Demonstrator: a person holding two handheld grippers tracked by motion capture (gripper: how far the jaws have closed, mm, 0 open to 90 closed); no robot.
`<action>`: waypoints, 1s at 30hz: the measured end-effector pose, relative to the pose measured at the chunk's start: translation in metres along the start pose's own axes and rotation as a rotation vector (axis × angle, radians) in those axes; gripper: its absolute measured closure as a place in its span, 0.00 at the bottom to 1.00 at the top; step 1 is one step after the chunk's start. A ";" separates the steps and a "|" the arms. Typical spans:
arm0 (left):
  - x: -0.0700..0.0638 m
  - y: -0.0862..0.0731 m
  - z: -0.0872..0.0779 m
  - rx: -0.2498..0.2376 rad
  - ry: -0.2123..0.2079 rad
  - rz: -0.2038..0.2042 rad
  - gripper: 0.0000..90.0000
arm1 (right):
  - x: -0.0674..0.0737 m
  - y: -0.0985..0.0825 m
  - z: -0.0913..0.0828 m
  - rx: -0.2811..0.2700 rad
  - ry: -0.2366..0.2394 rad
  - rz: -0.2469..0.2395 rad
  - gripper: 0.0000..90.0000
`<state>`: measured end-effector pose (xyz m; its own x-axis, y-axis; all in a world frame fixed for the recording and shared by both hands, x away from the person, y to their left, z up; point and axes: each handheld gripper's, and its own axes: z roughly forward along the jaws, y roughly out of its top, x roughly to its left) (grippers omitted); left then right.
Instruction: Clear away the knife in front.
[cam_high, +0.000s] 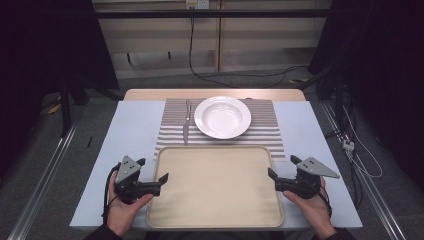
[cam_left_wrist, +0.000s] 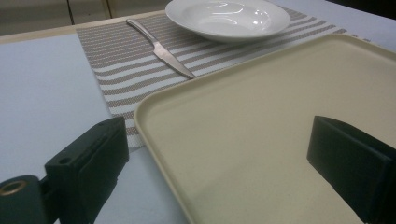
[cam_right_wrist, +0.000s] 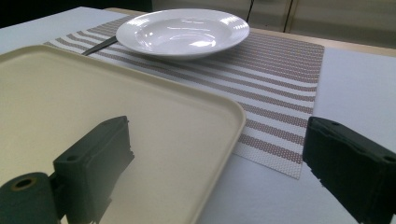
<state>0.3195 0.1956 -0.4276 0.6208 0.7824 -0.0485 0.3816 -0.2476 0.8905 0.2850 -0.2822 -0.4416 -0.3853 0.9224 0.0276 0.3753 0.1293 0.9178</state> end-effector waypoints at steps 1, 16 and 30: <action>0.000 0.000 0.000 -0.004 0.004 -0.006 0.06 | 0.000 0.000 0.000 0.001 0.004 0.002 0.09; -0.004 0.011 0.005 0.024 -0.030 -0.006 0.07 | 0.001 0.001 0.001 0.003 0.021 0.002 0.09; 0.004 0.029 0.031 0.043 -0.016 -0.022 0.07 | 0.003 0.001 0.000 0.000 0.037 -0.006 0.08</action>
<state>0.3542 0.1739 -0.4154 0.6225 0.7790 -0.0752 0.4238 -0.2548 0.8692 0.2846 -0.2792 -0.4405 -0.4183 0.9076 0.0364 0.3725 0.1349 0.9182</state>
